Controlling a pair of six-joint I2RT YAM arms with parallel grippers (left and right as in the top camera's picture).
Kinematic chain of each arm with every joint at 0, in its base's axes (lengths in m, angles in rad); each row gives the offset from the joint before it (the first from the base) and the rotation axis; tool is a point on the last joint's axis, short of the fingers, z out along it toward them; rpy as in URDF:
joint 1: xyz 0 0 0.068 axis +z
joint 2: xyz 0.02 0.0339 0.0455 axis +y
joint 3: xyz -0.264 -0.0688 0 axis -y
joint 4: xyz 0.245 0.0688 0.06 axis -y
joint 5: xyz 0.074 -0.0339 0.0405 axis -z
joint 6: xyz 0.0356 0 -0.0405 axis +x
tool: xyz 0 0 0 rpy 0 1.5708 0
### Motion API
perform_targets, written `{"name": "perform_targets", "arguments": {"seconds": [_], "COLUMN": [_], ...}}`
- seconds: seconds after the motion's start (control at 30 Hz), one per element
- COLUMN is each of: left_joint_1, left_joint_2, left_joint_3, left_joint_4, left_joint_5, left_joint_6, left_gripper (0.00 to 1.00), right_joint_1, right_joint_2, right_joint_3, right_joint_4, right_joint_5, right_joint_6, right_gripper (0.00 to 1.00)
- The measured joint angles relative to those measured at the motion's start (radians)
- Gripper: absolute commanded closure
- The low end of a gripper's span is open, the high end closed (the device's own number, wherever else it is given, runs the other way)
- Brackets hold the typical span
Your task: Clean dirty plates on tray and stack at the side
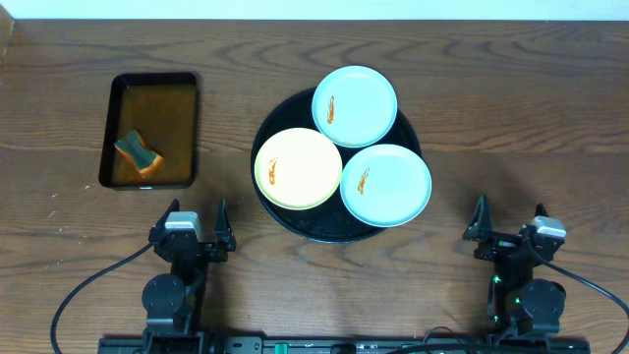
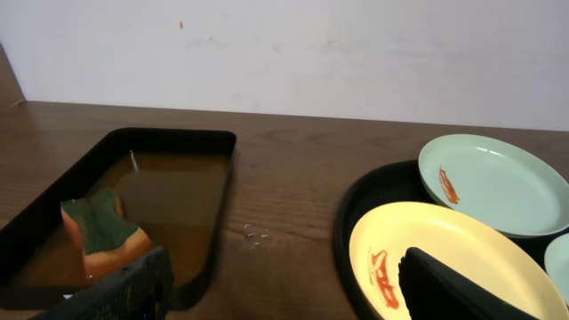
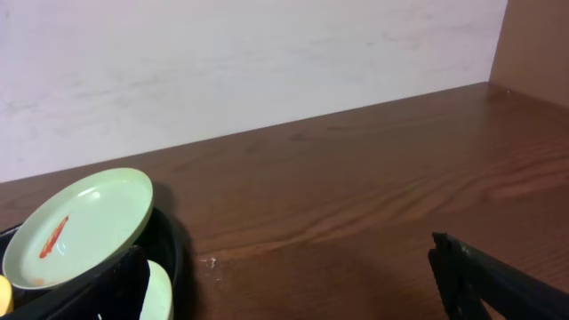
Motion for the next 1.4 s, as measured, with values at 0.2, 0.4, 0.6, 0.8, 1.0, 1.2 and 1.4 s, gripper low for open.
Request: {"name": "perform_targets", "arguments": {"seconds": [0.2, 0.4, 0.6, 0.8, 1.0, 1.2, 1.4], "left_joint_1": [0.0, 0.0, 0.0, 0.0, 0.0, 0.0, 0.0], "left_joint_2": [0.0, 0.0, 0.0, 0.0, 0.0, 0.0, 0.0], "left_joint_3": [0.0, 0.0, 0.0, 0.0, 0.0, 0.0, -0.002], "left_joint_4": [0.0, 0.0, 0.0, 0.0, 0.0, 0.0, 0.032], "left_joint_5": [0.0, 0.0, 0.0, 0.0, 0.0, 0.0, 0.022], "left_joint_6": [0.0, 0.0, 0.0, 0.0, 0.0, 0.0, -0.024], "left_gripper": [0.18, 0.18, 0.18, 0.18, 0.18, 0.18, 0.18], "right_joint_1": [0.0, 0.0, 0.0, 0.0, 0.0, 0.0, 0.0], "right_joint_2": [0.0, 0.0, 0.0, 0.0, 0.0, 0.0, 0.0], "right_joint_3": [0.0, 0.0, 0.0, 0.0, 0.0, 0.0, 0.0], "right_joint_4": [0.0, 0.0, 0.0, 0.0, 0.0, 0.0, 0.0], "right_joint_5": [0.0, 0.0, 0.0, 0.0, 0.0, 0.0, 0.0], "right_joint_6": [0.0, 0.0, 0.0, 0.0, 0.0, 0.0, 0.0], "right_gripper": [0.01, 0.01, 0.01, 0.01, 0.01, 0.01, 0.01]}}
